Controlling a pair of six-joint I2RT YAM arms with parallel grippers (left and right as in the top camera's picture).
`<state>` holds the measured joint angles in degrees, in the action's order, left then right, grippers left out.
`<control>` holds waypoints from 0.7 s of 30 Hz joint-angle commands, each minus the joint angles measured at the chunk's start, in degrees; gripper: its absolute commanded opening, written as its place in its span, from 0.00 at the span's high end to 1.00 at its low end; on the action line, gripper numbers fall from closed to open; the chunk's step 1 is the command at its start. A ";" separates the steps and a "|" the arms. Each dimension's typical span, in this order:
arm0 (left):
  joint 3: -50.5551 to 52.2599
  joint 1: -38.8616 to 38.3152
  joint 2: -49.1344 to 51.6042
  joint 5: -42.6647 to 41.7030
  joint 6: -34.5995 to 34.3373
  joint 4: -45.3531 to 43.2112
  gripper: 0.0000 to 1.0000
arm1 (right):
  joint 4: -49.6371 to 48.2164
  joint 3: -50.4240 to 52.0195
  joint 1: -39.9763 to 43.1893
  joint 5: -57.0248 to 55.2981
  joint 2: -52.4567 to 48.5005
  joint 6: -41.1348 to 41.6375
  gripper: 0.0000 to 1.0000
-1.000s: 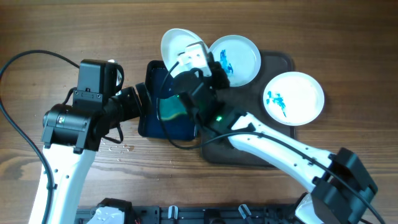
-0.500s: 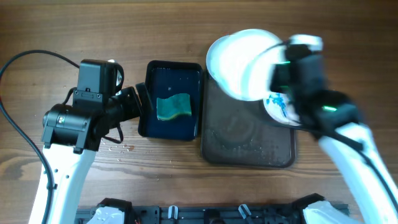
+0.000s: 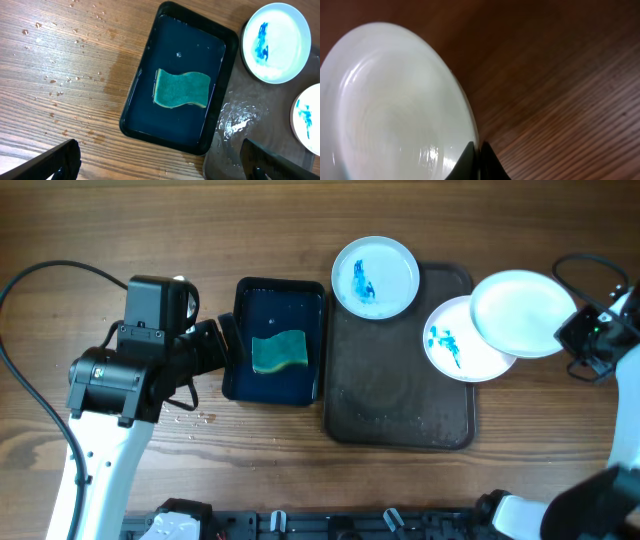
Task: Clean dirty plates on tray and stack at the side
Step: 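Carry the plate right and set it beside the brown tray, then grip the right blue-stained plate rim with right gripper, pull it to tray center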
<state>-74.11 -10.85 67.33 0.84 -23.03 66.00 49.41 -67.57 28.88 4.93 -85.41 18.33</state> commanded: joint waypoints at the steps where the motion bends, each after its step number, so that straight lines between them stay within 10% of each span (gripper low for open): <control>1: -0.81 0.26 -0.04 0.74 -0.33 -0.13 0.00 | -2.75 0.63 1.73 -4.85 -5.14 4.92 0.96; 11: -0.81 0.26 -0.04 0.74 -0.33 -0.13 0.00 | -6.03 0.74 17.38 -1.40 -8.66 4.15 0.96; 21: -0.81 0.26 -0.04 0.74 -0.33 -0.13 0.00 | -6.34 8.87 11.87 -4.20 -12.74 2.56 0.96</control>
<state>-74.11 -10.85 67.33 0.84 -23.03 66.02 43.18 -59.92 44.56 1.41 -97.62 21.85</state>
